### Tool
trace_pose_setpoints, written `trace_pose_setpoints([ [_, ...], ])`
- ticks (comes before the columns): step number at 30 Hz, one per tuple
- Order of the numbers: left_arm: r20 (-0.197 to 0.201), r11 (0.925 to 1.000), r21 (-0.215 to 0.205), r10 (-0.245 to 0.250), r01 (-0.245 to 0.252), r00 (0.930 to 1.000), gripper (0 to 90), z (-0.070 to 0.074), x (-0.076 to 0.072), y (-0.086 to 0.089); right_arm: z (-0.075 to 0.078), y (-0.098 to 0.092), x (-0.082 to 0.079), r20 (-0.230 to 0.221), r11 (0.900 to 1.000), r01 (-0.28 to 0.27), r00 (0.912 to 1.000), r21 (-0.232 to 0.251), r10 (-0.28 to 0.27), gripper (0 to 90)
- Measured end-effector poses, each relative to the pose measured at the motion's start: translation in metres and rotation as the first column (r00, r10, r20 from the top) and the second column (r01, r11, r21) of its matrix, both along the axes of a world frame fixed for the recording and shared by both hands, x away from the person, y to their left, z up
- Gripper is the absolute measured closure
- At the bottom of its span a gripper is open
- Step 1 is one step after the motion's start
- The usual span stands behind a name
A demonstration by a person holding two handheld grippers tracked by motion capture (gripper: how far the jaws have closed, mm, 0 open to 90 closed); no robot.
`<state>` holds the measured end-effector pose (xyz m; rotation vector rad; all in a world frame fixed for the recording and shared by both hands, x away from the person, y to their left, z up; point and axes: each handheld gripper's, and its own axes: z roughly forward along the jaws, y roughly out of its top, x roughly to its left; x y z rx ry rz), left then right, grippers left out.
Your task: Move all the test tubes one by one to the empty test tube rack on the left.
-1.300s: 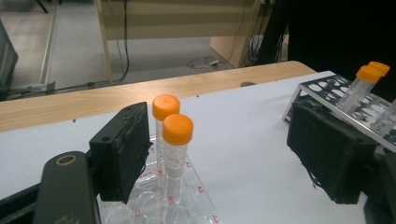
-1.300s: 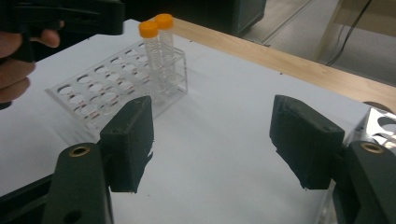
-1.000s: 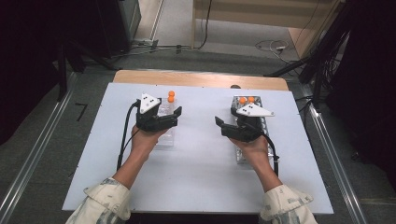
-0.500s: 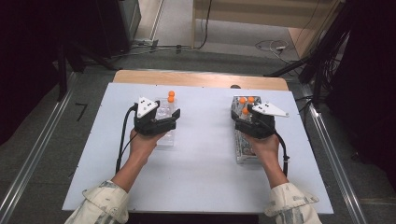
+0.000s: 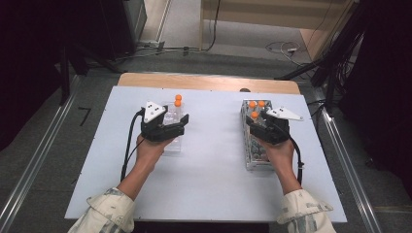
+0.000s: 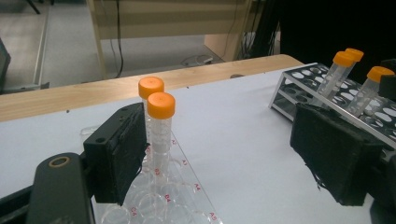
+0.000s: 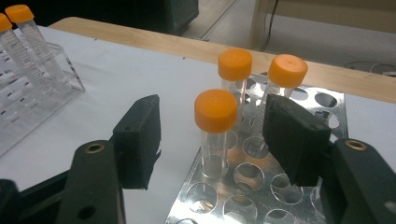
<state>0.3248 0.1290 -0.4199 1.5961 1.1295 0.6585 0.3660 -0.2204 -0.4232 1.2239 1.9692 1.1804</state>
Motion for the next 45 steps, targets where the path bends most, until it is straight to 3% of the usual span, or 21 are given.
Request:
trace_pose_setpoints([
  [10, -0.001, 1.0, -0.003, 0.003, -0.003, 1.0, 19.0, -0.001, 0.0, -0.001, -0.005, 0.002, 0.005, -0.054, 0.999, 0.012, 0.9985, -0.03, -0.014, 49.1],
  [25, 0.004, 1.0, -0.005, -0.002, 0.002, 1.0, 19.6, 0.0, 0.0, -0.001, -0.008, 0.01, 0.014, -0.156, 0.994, 0.002, 0.9876, -0.109, -0.02, 61.8],
  [36, 0.005, 0.9999, -0.012, -0.005, 0.005, 1.0, 20.2, 0.001, -0.001, -0.002, -0.009, 0.012, 0.017, -0.176, 0.99, 0.019, 0.9834, -0.143, -0.044, 68.0],
  [45, 0.006, 0.9998, -0.016, -0.01, 0.01, 0.9999, 20.4, 0.001, -0.002, -0.002, -0.008, 0.011, 0.015, -0.162, 0.991, 0.029, 0.9856, -0.127, -0.05, 71.5],
])
